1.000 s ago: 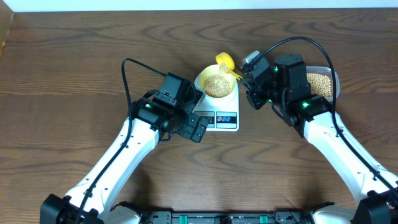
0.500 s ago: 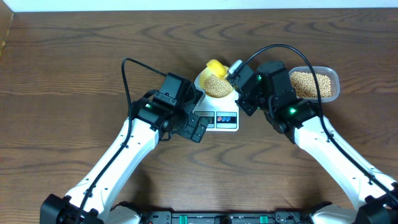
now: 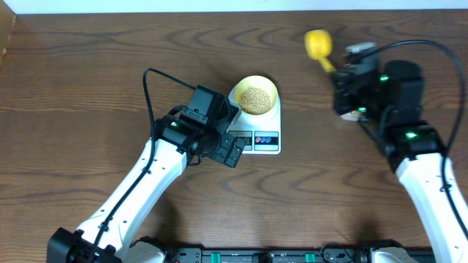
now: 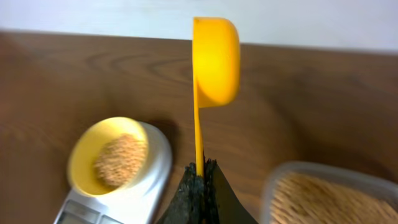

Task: Scoop item into bowl and weigh 50g on scale
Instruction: 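Return the empty scoop with the right gripper to the soybean tub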

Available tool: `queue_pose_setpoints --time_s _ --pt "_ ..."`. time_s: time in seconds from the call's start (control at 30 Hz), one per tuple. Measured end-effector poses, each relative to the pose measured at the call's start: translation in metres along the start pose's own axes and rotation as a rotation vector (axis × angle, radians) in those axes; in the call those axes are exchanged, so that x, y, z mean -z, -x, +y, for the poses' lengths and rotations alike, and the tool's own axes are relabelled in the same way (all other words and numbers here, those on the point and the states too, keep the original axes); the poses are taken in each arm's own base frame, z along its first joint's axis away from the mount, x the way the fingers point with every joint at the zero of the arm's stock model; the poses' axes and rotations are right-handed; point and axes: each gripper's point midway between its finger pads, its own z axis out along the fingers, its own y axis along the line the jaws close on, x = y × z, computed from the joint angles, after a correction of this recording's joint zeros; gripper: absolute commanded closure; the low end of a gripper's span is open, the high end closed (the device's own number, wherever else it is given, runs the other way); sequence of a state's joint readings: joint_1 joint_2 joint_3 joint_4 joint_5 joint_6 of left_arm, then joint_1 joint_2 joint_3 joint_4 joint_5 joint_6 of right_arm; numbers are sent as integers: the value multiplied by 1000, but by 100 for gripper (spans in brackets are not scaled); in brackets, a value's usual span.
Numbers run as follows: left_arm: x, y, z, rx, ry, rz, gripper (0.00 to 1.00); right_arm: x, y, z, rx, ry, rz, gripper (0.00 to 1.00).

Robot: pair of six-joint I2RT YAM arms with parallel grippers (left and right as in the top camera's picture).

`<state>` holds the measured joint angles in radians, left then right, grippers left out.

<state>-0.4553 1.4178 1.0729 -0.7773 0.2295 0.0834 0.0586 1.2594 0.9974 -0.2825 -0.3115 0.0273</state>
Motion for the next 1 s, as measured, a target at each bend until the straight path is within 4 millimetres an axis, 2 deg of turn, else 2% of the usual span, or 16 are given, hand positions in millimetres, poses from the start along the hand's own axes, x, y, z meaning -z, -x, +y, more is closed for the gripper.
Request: queue_pose_setpoints --time_s 0.03,0.07,0.23,0.33,0.47,1.0 --pt "0 0 0 0 0 0 2 2 -1 -9 -32 -15 3 99" --pt "0 0 0 0 0 0 2 7 -5 -28 -95 -48 13 99" --pt "0 0 1 0 3 0 2 32 -9 -94 -267 -187 -15 99" --pt "0 0 1 0 3 0 2 43 -11 -118 -319 -240 -33 99" --pt "0 0 1 0 3 0 2 48 -11 -127 -355 -258 -42 99" --pt "0 0 1 0 3 0 2 48 -13 -129 -532 -271 -60 99"
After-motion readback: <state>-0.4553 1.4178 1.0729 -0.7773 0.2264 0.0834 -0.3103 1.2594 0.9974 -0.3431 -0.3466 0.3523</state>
